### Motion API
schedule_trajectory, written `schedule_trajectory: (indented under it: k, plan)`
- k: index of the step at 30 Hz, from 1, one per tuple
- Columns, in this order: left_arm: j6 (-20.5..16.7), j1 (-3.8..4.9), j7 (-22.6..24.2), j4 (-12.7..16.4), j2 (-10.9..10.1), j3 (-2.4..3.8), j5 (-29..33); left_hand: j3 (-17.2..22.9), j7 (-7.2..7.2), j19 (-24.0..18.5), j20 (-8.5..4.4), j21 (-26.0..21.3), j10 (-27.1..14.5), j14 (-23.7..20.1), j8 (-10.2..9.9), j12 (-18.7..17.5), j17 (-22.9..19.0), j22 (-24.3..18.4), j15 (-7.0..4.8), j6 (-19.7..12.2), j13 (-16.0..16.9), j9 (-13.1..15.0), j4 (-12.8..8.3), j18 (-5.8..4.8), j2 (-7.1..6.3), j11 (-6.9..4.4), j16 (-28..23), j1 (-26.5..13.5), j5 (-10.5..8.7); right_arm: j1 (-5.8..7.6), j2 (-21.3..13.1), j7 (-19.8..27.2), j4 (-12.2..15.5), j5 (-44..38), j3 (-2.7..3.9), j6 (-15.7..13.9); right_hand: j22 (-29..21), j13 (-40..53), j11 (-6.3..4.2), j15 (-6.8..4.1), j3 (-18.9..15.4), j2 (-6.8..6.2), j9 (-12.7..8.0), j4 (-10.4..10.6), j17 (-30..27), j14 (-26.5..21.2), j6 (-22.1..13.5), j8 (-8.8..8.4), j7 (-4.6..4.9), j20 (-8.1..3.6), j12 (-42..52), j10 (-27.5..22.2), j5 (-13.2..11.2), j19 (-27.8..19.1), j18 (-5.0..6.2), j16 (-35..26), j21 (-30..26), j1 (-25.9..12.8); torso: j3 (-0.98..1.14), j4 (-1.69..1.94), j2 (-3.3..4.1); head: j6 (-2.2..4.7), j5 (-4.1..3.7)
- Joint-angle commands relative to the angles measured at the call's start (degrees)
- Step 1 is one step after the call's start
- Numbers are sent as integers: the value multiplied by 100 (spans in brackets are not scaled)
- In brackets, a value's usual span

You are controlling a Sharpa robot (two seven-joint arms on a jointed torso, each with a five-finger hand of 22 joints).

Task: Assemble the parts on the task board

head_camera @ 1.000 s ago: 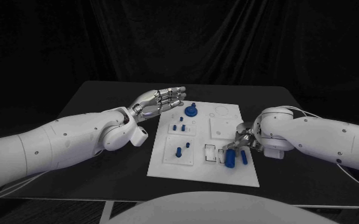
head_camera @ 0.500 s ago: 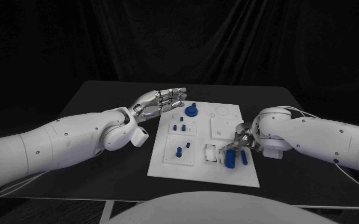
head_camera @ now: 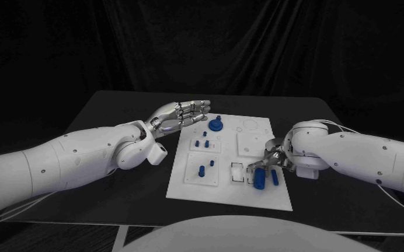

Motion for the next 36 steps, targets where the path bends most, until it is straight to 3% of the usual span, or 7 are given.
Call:
schedule_trajectory:
  k: [1,5,9,10,17,27,36]
  plan:
    - [67,-10,38,4,18,7,24,33,141,-40,-16,-31,-30,-6,26,21,5,-6,35,51,-3,7,-7,-63,-6,-24,29,53,31,-33,-18,-95,32,32,-16,171,1003,1508,33,54,-58,-56,23,16,348,380,-68,27,5,39,15,607,-79,85,103,-15,-30,-6,0,-1,-2,-1,3]
    - [71,-11,31,4,21,7,24,33,141,-40,-16,-31,-30,-6,26,21,5,-6,35,51,-3,7,-7,-63,-6,-24,29,53,31,-33,-26,-96,43,33,-16,169,1002,1508,37,58,-68,-58,60,18,336,378,-103,51,10,43,15,607,-102,85,104,-20,-40,-7,1,-1,-2,-1,2]
    - [69,-12,24,3,22,7,24,38,151,-41,-16,-31,-30,-5,30,21,6,-8,33,62,-4,8,-8,-62,-8,-30,32,55,32,-33,-28,-95,50,56,-16,154,1001,1508,34,56,-3,-80,198,-154,319,377,-180,149,5,41,15,607,725,89,106,-25,-62,296,-1,-1,-2,-1,-3]
    - [69,-12,21,4,23,7,24,42,156,-42,-16,-31,-30,-4,32,23,6,-8,32,67,-3,9,-9,-61,-10,-34,35,57,34,-33,-28,-95,51,66,-16,154,1000,1508,32,52,32,-100,241,-252,305,374,-213,174,3,39,15,607,1113,88,106,-30,-72,423,-2,-1,-2,-1,-4]
    - [73,-14,1,0,27,7,24,42,156,-42,-16,-31,-30,-4,32,23,6,-8,32,67,-3,9,-9,-61,-10,-34,35,57,34,-34,-34,-95,67,94,-16,165,979,1508,42,60,119,-148,370,-538,219,356,-367,250,17,41,15,607,1619,68,122,-70,-162,686,-1,-2,-4,-1,-1]
    - [83,-15,-12,-6,40,7,24,50,167,-43,-15,-31,-32,0,35,17,7,-10,34,74,-4,9,-12,-60,-14,-42,42,62,37,-34,-29,-96,65,100,-16,160,960,1508,62,74,169,-157,469,-706,162,344,-531,334,40,54,15,607,1654,48,134,-99,-241,799,-2,0,-3,-1,9]
    - [85,-17,-13,-5,40,7,24,54,171,-45,-15,-33,-33,2,35,18,8,-13,36,71,-5,8,-15,-59,-16,-46,45,65,40,-35,-41,-92,73,123,-16,6,934,1508,41,62,242,-86,639,-834,119,336,-517,549,10,51,15,607,1684,24,153,-122,-340,871,-2,0,-1,-1,23]
